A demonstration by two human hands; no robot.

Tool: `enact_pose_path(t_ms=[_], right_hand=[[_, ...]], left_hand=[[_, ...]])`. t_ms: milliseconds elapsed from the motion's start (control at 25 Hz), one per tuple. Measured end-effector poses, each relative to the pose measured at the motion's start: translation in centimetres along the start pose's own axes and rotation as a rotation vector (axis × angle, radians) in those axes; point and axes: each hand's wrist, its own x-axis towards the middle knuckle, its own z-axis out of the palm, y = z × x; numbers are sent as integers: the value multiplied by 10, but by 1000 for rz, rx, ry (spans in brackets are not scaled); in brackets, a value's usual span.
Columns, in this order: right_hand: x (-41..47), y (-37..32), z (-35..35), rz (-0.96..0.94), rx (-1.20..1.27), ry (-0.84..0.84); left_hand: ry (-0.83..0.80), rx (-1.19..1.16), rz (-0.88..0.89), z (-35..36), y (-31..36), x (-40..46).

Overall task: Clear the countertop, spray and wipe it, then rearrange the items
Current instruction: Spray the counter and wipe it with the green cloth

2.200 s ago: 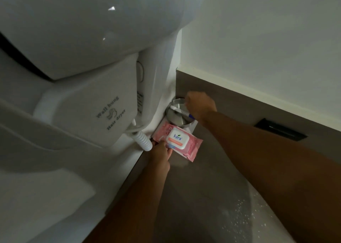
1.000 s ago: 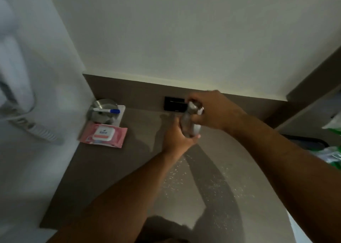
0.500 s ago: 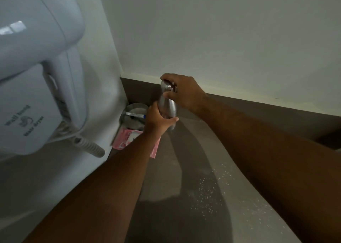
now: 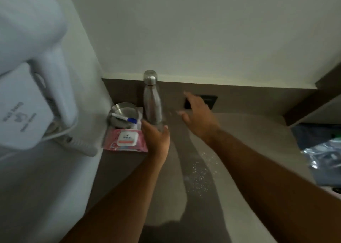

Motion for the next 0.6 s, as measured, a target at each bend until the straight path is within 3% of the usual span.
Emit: enact_pose_path(t_ms=[40, 120, 200, 280, 440, 600], right_hand=[[-26, 21, -1, 31, -22, 8], [-76, 69, -10, 120, -65, 55], [-120, 119, -29, 225, -65, 113], [-156, 165, -56, 318, -62, 188], [-207, 250, -120, 446, -51, 336], [-223, 328, -174, 591, 185, 546]], left_hand=[[-39, 33, -18, 8, -4, -22], [-273, 146, 2, 31, -6, -58], [-536, 336, 102, 63, 1, -82], [-662, 439, 255, 105, 22, -105], [-758, 597, 550, 207, 73, -159], [-696, 750, 727, 295, 94, -176]])
